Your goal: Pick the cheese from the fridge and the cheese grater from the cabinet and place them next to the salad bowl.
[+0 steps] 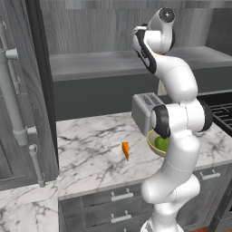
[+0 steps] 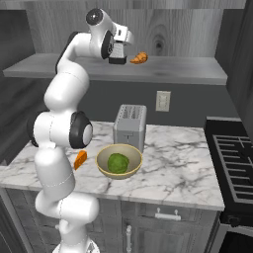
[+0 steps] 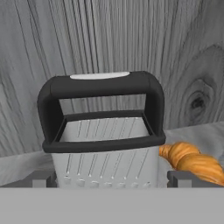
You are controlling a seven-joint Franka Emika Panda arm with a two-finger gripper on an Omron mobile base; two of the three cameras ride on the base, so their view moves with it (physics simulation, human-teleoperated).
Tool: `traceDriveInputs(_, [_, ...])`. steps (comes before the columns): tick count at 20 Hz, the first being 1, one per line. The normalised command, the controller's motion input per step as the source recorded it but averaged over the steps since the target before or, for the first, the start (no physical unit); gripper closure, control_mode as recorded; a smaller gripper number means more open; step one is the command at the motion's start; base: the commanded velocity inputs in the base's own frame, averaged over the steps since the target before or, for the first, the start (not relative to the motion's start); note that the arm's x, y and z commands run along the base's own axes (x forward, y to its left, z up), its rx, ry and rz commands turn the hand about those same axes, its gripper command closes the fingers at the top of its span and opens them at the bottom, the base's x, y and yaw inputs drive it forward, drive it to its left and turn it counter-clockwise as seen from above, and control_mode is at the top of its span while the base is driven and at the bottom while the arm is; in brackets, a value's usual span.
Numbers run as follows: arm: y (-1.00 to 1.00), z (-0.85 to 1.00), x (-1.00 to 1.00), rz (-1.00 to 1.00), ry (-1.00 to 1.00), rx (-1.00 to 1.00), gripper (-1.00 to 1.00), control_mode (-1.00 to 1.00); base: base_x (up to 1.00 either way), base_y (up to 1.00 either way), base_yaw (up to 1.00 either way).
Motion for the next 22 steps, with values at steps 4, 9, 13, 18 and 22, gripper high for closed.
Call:
traceDriveInputs(4, [-0.03, -0.04, 0.07, -0.01, -0.01, 0.00, -1.00, -1.00, 0.00, 0.00, 0.00])
traceDriveInputs(9, [0.00, -0.05, 0.10, 0.00, 0.00, 0.00, -1.00, -1.00, 0.00, 0.00, 0.00])
traceDriveInputs(13, [0.00, -0.03, 0.10, 0.00, 0.00, 0.00, -1.00, -1.00, 0.00, 0.00, 0.00])
traceDriveInputs(18, [-0.02, -0.03, 0.09, 0.00, 0.00, 0.00, -1.00, -1.00, 0.00, 0.00, 0.00])
traceDriveInputs(22, [-0.01, -0.07, 0.11, -0.01, 0.00, 0.00, -1.00, -1.00, 0.00, 0.00, 0.00])
